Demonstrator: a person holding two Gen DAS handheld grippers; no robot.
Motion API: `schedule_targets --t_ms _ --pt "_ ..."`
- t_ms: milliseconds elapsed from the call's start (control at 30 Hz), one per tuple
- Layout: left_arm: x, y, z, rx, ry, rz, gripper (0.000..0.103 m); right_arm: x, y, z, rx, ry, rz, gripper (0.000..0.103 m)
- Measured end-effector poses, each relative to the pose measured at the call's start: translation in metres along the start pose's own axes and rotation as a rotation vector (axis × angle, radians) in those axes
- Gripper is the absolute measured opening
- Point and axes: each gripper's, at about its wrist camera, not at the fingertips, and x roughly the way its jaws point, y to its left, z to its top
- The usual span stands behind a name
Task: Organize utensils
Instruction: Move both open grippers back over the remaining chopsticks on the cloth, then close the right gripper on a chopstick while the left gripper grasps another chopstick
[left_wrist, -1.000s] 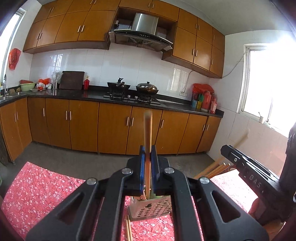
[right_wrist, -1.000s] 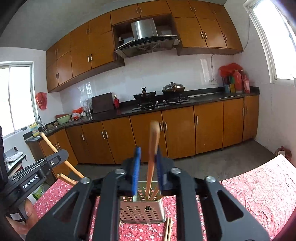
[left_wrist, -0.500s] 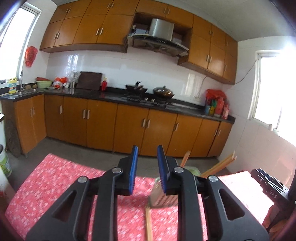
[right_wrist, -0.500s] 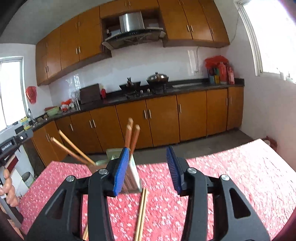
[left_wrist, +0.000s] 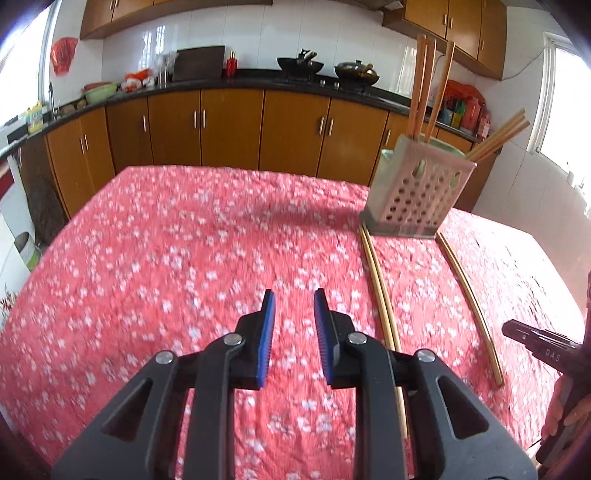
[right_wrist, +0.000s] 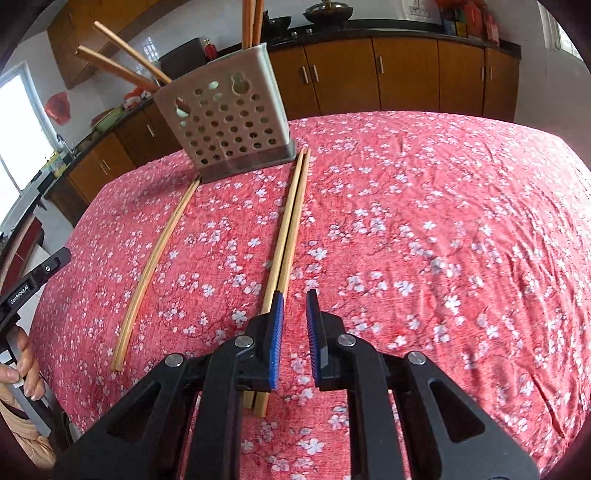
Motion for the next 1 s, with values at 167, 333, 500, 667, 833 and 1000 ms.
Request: schedule_targets --t_ms 167,333,500,667,833,1000 --pt "0.004 -0.008 -0.008 0.003 0.028 -0.020 0.023 0.016 0.012 -0.001 -0.024 0.039 -0.012 0.013" --pt "0.009 -0.020 -0.009 0.019 0.052 -0.052 0.023 0.023 0.009 0.001 -0.053 0.032 -0.069 0.009" --pt "0.019 -0.033 -0.012 0.041 0.103 -0.125 0.023 0.014 -0.017 0.003 0.012 0.001 -0.142 0.008" --pt "0.032 -0.052 -0.021 0.078 0.164 -0.192 0.021 0.007 -0.044 0.003 0.077 -0.007 -0.168 0.008" --pt "0.040 -0.067 -0.027 0.124 0.196 -0.199 0.016 0.004 -0.048 0.000 0.077 -0.009 -0.170 0.008" --pt "0.050 -0.073 -0.030 0.149 0.221 -0.168 0.015 0.005 -0.045 -0.002 0.069 -0.010 -0.169 0.008"
